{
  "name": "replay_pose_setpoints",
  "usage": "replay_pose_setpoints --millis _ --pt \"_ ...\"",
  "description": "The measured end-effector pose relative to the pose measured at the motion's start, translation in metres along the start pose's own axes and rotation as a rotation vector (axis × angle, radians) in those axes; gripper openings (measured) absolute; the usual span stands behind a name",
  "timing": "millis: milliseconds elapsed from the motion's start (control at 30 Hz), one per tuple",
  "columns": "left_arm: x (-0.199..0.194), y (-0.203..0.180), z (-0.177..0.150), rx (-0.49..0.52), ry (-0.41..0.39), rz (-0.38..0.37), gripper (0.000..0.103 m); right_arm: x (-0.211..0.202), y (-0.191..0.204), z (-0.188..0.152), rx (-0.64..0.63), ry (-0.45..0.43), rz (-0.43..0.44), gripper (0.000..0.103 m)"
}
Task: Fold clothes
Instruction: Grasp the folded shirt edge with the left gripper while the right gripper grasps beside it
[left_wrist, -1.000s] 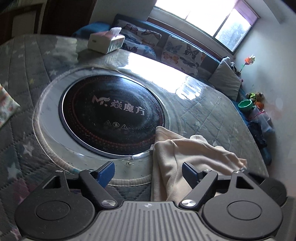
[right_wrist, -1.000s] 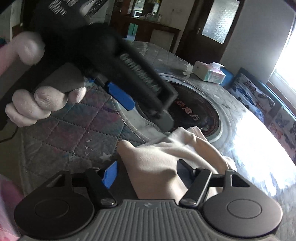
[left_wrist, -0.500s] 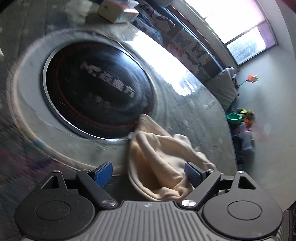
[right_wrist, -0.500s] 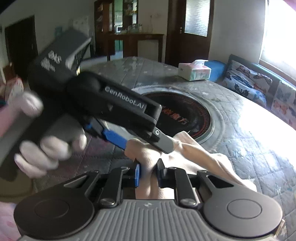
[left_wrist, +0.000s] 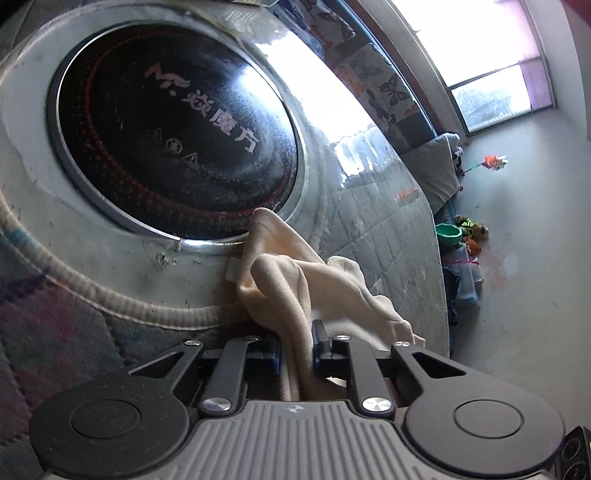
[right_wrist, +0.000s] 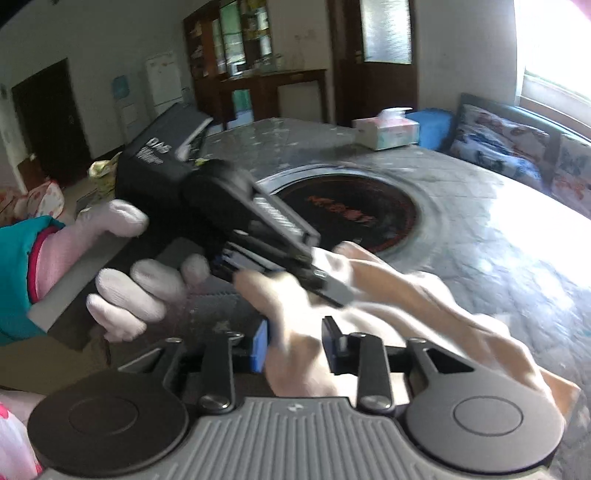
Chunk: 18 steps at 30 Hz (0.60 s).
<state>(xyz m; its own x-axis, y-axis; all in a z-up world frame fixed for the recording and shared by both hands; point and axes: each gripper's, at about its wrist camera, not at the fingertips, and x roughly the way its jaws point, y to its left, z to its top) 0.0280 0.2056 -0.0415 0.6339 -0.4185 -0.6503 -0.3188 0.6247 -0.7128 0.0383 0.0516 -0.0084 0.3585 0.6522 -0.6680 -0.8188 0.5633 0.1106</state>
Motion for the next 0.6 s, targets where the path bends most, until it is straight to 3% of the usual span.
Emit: replay_pose_setpoints --millis 100,267,367,433,600 --pt "-0.001 -0.005 0.0 0.04 -0.008 0.02 0.017 -0.017 -0.023 -0.008 0.072 -0.018 -0.05 0.038" --pt "-0.004 -0.01 -0.004 0.094 -0.017 0.048 0.017 -0.044 -0.067 -0.034 0.177 -0.001 -0.265 0.044" --pt "-0.006 -0.012 -0.006 0.123 -0.025 0.067 0.017 -0.05 -0.098 -0.049 0.261 0.016 -0.337 0.049" --pt "-0.005 -0.015 -0.007 0.145 -0.029 0.081 0.017 -0.053 -0.117 -0.059 0.323 0.021 -0.359 0.05" --pt "-0.004 -0.023 -0.009 0.196 -0.038 0.113 0.017 -0.052 -0.144 -0.075 0.46 -0.007 -0.297 0.052"
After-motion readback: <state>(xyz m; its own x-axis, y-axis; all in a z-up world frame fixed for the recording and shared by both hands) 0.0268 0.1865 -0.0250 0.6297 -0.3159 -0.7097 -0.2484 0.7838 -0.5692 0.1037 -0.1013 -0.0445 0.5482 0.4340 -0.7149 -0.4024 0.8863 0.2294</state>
